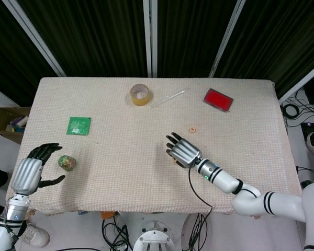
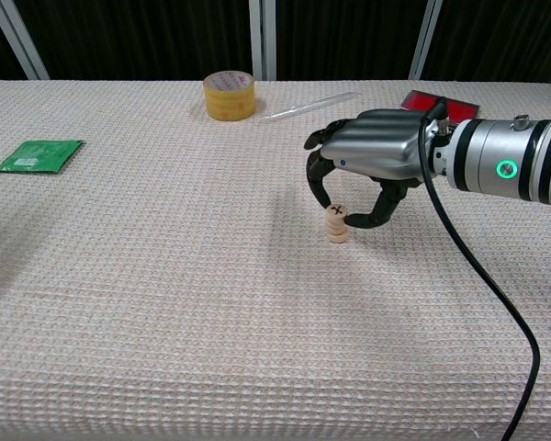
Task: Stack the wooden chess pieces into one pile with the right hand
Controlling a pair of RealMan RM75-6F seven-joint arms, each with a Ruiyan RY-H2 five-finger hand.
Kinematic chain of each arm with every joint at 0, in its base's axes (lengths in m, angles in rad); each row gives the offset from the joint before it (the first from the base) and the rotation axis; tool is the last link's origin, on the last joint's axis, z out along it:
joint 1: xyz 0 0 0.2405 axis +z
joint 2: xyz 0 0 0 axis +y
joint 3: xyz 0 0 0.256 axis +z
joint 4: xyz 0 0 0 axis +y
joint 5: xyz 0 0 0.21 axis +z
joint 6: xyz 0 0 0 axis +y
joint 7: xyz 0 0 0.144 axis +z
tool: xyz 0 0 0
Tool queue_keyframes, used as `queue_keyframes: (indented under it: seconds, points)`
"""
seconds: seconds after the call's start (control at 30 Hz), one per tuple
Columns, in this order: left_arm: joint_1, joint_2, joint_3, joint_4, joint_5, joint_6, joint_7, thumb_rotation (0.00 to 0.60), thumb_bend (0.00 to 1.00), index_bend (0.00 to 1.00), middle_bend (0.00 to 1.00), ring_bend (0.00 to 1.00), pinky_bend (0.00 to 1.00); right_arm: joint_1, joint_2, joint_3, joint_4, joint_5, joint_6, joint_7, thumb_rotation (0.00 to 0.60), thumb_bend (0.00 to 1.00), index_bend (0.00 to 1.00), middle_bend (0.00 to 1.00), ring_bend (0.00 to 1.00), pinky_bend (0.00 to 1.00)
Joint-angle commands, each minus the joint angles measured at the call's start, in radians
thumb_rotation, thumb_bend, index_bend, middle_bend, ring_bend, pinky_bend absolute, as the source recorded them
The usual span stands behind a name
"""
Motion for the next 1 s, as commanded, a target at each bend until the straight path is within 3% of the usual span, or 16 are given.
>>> queue_keyframes:
  seconds: [0.03, 0.4, 0.6, 0.73, 1.0]
  points:
    - [0.000, 0.000, 0.000, 0.000, 0.000, 0.000, 0.000, 0.600, 0.05, 0.24, 0.18, 0.16, 0.21, 0.000, 0.001, -0.001, -0.001, 0.000, 0.000, -0.001, 0.600, 0.35, 0.44, 0.27, 0.03, 0.10]
    - [-0.002, 0.000, -0.001, -0.003, 0.000, -0.003, 0.002, 0.600, 0.05, 0.24, 0.18, 0.16, 0.21, -0.006, 0.007, -0.010, -0.007, 0.001, 0.007, -0.011, 0.600, 0.33, 0.41, 0.27, 0.03, 0.10]
    - [-0.004, -0.001, -0.002, -0.003, 0.002, -0.004, 0.004, 0.600, 0.05, 0.24, 0.18, 0.16, 0.21, -0.016, 0.015, -0.009, -0.015, 0.002, 0.030, -0.022, 0.600, 0.23, 0.36, 0.27, 0.03, 0.08]
    - [-0.002, 0.001, -0.001, -0.004, 0.001, -0.002, 0.004, 0.600, 0.05, 0.24, 0.18, 0.16, 0.21, -0.040, 0.042, 0.008, -0.019, 0.020, 0.075, -0.014, 0.600, 0.21, 0.36, 0.27, 0.03, 0.08]
    - [-0.001, 0.001, 0.000, -0.007, 0.005, 0.001, 0.004, 0.600, 0.05, 0.24, 0.18, 0.16, 0.21, -0.038, 0.017, 0.065, 0.149, 0.190, 0.021, 0.012, 0.600, 0.24, 0.36, 0.27, 0.03, 0.08]
